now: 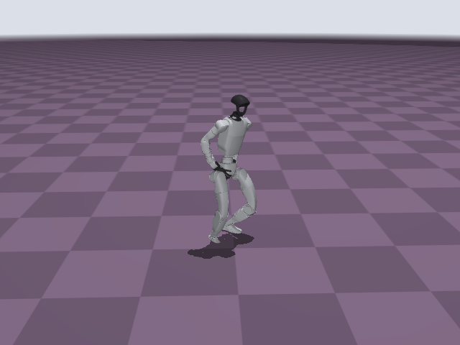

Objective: Dance

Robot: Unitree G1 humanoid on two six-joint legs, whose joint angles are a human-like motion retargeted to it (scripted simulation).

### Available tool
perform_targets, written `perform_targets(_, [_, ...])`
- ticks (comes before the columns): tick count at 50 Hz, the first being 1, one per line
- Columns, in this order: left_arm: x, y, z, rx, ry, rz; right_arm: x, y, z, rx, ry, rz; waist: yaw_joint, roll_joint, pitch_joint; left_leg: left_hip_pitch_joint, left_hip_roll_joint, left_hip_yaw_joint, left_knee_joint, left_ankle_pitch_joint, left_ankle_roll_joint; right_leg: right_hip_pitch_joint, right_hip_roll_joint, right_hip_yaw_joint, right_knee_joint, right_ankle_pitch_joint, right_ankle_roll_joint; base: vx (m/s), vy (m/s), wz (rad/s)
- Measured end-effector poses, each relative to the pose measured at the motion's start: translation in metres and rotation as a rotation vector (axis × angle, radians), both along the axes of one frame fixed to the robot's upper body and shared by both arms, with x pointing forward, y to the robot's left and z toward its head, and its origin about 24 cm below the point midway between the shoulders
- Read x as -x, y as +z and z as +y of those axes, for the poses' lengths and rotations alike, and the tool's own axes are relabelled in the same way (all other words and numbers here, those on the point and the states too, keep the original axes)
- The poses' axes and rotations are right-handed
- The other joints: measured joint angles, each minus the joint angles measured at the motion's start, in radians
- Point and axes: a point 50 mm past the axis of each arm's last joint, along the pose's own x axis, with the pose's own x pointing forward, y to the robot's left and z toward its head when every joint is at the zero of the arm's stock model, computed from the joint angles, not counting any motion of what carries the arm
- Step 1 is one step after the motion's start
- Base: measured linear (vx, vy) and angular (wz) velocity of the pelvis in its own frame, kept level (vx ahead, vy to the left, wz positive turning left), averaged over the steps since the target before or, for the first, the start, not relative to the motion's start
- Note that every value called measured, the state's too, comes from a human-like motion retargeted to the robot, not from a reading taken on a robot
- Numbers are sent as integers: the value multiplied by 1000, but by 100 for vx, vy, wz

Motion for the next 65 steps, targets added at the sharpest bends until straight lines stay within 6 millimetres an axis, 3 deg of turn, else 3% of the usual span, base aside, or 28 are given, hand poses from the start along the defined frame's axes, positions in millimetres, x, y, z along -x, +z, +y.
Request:
perform_targets(7, [-27,-1,13,-87,15,-134,-13,6,-16,76,26,-99,-35,64,-39,-55,-20,57,-52,-16,12,52,-18,-83,-52,-23,-33,13,10,118])
perform_targets(13, [-66,-3,33,-240,189,-266,-20,3,-41,212,-73,-152,-77,-13,-45,-7,-271,0,-182,-18,83,20,-186,-40,196,-106,-51,12,16,172])
perform_targets(18, [-121,7,63,-353,422,-403,-37,11,-62,290,-176,-223,-103,-127,1,55,-556,-144,-277,43,131,-89,-326,132,547,-73,-65,9,14,231])
perform_targets(21, [-152,18,90,-422,565,-478,-53,19,-71,318,-224,-278,-117,-176,23,71,-691,-270,-318,89,134,-173,-325,254,655,-72,-75,8,6,276])
perform_targets(25, [-178,35,131,-511,742,-537,-72,27,-81,352,-278,-324,-120,-181,28,63,-785,-462,-319,110,115,-265,-220,396,643,-93,-76,10,0,286])
perform_targets(32, [-187,57,206,-689,1011,-552,-94,18,-106,449,-364,-277,-68,-157,-41,-6,-860,-784,-297,122,61,-338,-5,655,443,-66,-3,9,-6,267])
perform_targets(35, [-176,60,229,-753,1099,-506,-92,7,-123,512,-396,-195,-20,-161,-80,-32,-880,-893,-295,120,37,-341,0,661,388,-66,8,6,-13,211])
perform_targets(38, [-154,51,238,-791,1165,-410,-81,-5,-145,580,-442,-89,40,-165,-105,-54,-881,-952,-275,102,11,-335,-38,571,348,-97,-7,5,-16,170])
perform_targets(40, [-133,40,235,-803,1194,-316,-70,-11,-157,619,-478,-18,79,-171,-108,-76,-877,-938,-239,92,2,-331,-65,499,346,-119,-12,5,-16,154])
perform_targets(43, [-98,15,212,-771,1202,-133,-60,-13,-179,662,-556,58,118,-167,-114,-122,-812,-860,-204,75,0,-297,-93,386,294,-133,-13,3,-15,136])
perform_targets(48, [-31,-21,134,-619,1114,214,-51,-2,-214,694,-690,85,169,-142,-122,-195,-650,-662,-152,8,45,-232,-101,253,213,-126,-10,0,-13,93])
perform_targets(53, [14,-29,71,-444,1022,423,-48,15,-238,677,-803,34,206,-120,-139,-209,-531,-537,-151,-7,57,-188,-95,173,145,-105,-18,-3,-12,58])
perform_targets(58, [24,-28,51,-350,1005,465,-49,28,-248,653,-843,-21,228,-101,-162,-213,-433,-448,-176,5,45,-164,-95,85,88,-85,-29,-6,-10,74])
perform_targets(60, [24,-28,51,-343,1018,456,-48,28,-246,644,-834,-30,232,-88,-157,-223,-391,-401,-140,-1,43,-171,-108,39,128,-90,-29,-13,-6,103])
perform_targets(65, [-2,-28,70,-342,1105,367,-59,31,-239,612,-782,-62,209,-88,-206,-232,-278,-247,-189,-2,47,-164,-149,-105,54,-81,-34,-7,-4,137])
